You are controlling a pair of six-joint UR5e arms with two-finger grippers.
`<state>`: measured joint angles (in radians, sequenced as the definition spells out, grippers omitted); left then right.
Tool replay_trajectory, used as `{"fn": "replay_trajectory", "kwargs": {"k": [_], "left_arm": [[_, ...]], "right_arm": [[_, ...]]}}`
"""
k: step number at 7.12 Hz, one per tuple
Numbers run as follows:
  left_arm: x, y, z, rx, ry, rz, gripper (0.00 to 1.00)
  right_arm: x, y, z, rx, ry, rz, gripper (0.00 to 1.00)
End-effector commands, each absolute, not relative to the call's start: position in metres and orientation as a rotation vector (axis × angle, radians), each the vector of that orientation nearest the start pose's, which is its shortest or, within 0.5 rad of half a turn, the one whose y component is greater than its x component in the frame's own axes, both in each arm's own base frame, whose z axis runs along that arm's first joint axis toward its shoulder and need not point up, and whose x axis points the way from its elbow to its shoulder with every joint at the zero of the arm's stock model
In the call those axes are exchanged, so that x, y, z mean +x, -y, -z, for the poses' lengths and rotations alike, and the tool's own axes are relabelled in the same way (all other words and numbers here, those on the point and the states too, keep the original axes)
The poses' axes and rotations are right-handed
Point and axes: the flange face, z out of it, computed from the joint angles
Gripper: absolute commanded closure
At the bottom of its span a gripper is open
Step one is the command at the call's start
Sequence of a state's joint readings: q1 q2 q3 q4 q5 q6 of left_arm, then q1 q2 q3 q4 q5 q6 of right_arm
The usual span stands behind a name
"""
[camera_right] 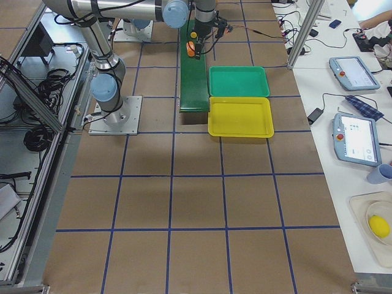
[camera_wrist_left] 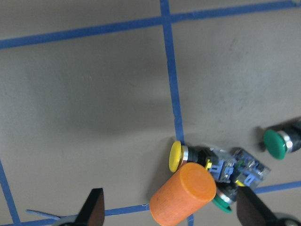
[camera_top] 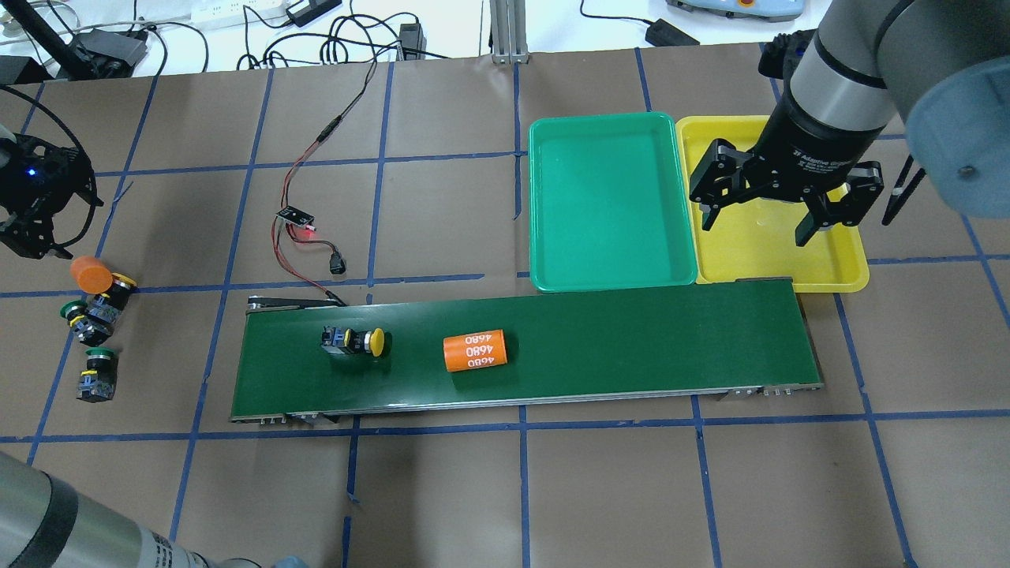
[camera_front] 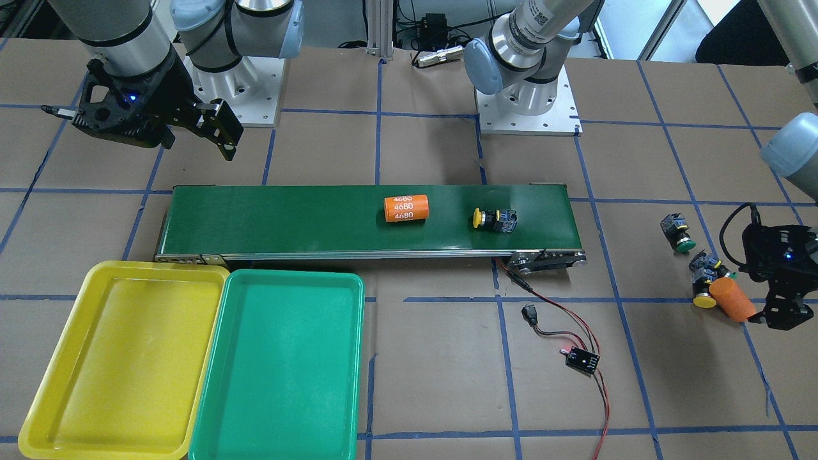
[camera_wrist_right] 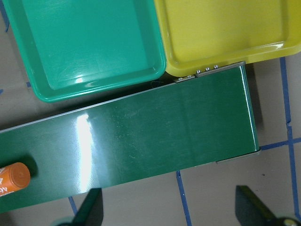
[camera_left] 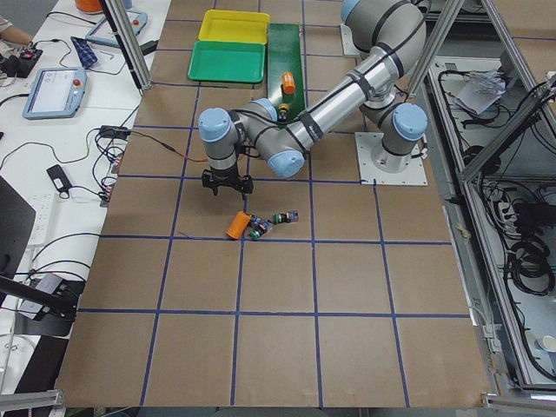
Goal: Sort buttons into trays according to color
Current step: 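Return the left gripper to the pile above another orange cylinder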
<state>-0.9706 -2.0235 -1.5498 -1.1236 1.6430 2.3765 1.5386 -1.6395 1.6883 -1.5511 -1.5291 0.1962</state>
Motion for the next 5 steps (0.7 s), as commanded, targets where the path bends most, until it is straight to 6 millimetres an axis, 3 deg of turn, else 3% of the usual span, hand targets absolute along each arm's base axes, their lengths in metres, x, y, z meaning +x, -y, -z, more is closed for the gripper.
{"fn": "replay_trajectory", "kwargs": {"k": [1, 2, 3, 5], "left_arm": [[0.302, 0.605, -0.248, -2.469, 1.902, 0.046, 0.00], [0.318, 0.600, -0.234, -2.433, 1.916, 0.035, 0.00], [0.320, 0.600, -0.224, -2.424, 1.903, 0.024, 0.00], [0.320, 0.601, -0.205, -2.436, 1.841, 0.021, 0.00]], "right_arm": [[0.122, 0.460, -0.462, 0.358, -3.086, -0.098, 0.00], [0.122, 0.459, -0.458, 0.352, -3.095, -0.116, 0.00], [0.122, 0.458, -0.447, 0.355, -3.087, -0.142, 0.00], [0.120, 0.461, -0.449, 0.363, -3.091, -0.095, 0.00]]}}
